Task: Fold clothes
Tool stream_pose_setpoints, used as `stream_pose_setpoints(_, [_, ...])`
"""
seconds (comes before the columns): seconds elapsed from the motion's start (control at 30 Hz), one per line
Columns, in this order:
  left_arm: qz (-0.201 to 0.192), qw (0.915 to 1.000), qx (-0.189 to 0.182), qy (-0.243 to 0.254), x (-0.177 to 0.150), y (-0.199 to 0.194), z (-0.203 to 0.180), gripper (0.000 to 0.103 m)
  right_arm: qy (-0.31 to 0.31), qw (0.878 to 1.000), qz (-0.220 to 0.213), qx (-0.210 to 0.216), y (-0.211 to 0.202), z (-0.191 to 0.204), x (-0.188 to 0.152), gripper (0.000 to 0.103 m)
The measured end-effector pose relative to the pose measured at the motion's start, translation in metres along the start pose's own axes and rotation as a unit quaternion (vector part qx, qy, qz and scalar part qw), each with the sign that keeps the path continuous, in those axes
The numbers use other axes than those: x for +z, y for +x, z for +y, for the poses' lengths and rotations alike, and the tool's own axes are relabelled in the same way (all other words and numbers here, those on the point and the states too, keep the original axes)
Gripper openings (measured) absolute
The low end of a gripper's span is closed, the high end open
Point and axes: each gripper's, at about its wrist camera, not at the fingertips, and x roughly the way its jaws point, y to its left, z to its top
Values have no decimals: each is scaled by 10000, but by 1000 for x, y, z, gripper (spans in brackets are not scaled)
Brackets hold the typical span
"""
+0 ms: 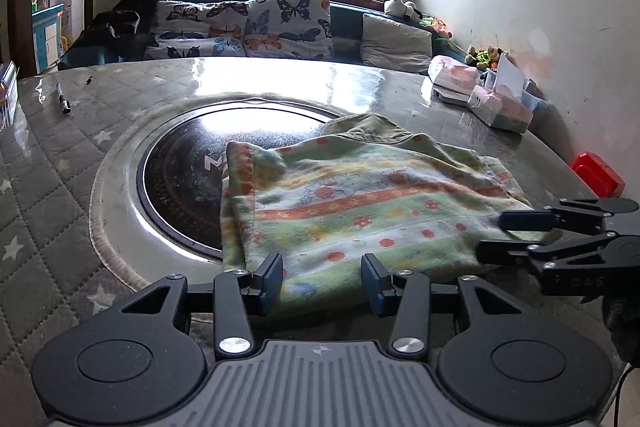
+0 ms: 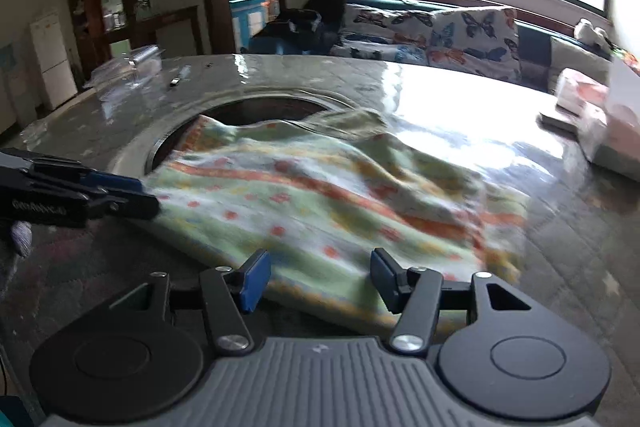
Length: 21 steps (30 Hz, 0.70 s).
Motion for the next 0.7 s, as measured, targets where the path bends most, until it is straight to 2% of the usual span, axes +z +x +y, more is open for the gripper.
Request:
stream_pose_setpoints(0.07, [5, 10000, -7, -17, 1, 0, 0, 47, 148, 9999, 41, -72, -4, -11, -6, 58])
stream_pose_setpoints(0.2, [34, 10000, -28, -46, 5, 1, 1, 47, 377, 9993, 5, 41, -14, -24, -12, 58])
stream_pose_setpoints(0.37, [-41, 10000, 34, -84, 22, 5, 5, 47, 351, 9994, -18, 42, -16, -26, -5, 61])
stream_pose_setpoints(0.7, [44, 9997, 104, -194, 57, 42, 21, 43, 521, 9986, -67, 76, -3, -35, 9, 64])
